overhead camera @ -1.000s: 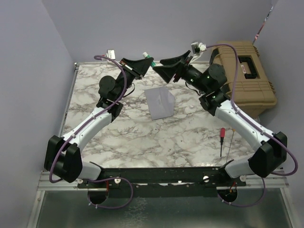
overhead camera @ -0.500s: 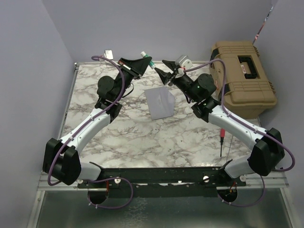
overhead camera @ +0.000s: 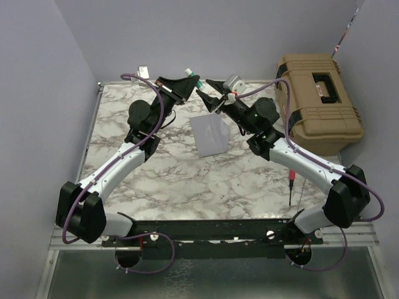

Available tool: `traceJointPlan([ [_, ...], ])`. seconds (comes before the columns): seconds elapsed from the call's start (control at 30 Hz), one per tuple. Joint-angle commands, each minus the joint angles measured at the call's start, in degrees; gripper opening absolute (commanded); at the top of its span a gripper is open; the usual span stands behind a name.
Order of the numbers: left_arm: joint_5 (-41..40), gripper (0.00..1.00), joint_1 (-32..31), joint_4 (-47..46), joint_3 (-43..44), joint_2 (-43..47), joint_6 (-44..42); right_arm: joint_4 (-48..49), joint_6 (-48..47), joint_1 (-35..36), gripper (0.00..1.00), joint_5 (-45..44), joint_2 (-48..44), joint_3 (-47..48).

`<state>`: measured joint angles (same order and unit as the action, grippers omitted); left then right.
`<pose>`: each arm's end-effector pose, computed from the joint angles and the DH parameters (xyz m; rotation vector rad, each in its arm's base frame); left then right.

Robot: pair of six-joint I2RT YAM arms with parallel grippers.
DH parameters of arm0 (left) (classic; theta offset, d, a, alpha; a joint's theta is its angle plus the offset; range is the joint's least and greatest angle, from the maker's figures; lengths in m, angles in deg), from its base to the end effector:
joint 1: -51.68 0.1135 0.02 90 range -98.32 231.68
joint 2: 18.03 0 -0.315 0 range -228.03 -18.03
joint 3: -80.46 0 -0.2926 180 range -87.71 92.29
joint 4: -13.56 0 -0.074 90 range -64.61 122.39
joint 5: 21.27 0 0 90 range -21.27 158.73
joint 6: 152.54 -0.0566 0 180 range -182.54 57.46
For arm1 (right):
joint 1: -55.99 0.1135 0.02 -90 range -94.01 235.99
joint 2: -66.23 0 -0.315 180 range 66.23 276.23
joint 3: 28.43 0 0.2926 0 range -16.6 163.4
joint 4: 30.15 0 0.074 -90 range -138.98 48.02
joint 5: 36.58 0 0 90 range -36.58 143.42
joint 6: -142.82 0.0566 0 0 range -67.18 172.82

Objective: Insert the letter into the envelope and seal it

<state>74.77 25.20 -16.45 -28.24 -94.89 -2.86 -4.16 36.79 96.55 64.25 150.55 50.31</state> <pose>0.3180 -0.1651 0.4458 -0.2603 1.2335 -1.3813 0.2981 0.2691 0.4437 -0.7273 0.9988 0.4877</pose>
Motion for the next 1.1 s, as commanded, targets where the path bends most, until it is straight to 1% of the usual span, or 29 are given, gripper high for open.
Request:
traceJointPlan([
  [0.0,-1.59,0.0,-0.02,-0.34,-1.4,2.13,-0.33,0.76,2.45,0.62,0.47,0.18,0.51,2.01],
  [0.1,-1.63,0.0,-0.06,-0.36,-1.56,2.33,-0.37,0.99,3.12,0.64,0.43,0.05,0.5,1.76],
  [0.2,-1.72,0.0,-0.06,-0.78,-1.86,2.32,0.2,-0.37,4.28,0.66,0.35,0.84,0.94,2.55],
  [0.33,-1.84,0.0,-0.07,-1.37,-1.89,2.5,0.18,-0.7,6.3,0.65,0.29,0.96,1.53,2.67],
  [0.43,-1.46,0.0,-0.07,-1.61,-1.89,2.48,0.56,-1.01,8.66,0.63,0.17,0.78,1.52,3.27],
  [0.5,-0.53,0.0,-0.06,-2.54,-1.98,2.44,0.62,-1.7,12.3,0.65,0.04,-0.07,1.26,4.08],
  [0.53,0.07,0.0,-0.09,-3.17,-1.98,2.35,0.53,-2.29,15.04,0.39,0.01,-0.36,1.0,4.63],
  [0.6,1.17,0.0,-0.02,-4.42,-2.11,2.24,0.26,-2.85,22.08,-0.73,0.0,1.76,0.43,5.18],
  [0.77,3.51,0.0,0.01,-6.84,-2.24,2.38,-1.02,-3.14,44.3,-6.06,0.0,10.51,-0.41,6.37],
  [0.83,4.59,0.0,-0.02,-7.42,-2.09,2.5,-1.59,-1.48,53.85,-9.13,0.0,13.13,-0.42,6.2],
  [0.9,6.26,0.0,0.26,-7.61,-1.63,2.56,-2.04,0.48,62.98,-12.93,0.0,18.43,0.97,7.18],
  [0.93,7.24,0.0,0.41,-7.76,-1.37,2.53,-2.3,1.3,67.3,-14.51,0.0,19.74,1.55,7.36],
  [1.0,8.74,0.0,0.55,-7.96,-1.07,2.64,-2.98,4.47,75.93,-16.61,0.0,21.45,2.32,6.55],
  [1.07,9.89,0.0,0.59,-8.22,-0.94,2.73,-3.8,6.8,84.36,-17.26,0.0,21.35,2.77,5.35],
])
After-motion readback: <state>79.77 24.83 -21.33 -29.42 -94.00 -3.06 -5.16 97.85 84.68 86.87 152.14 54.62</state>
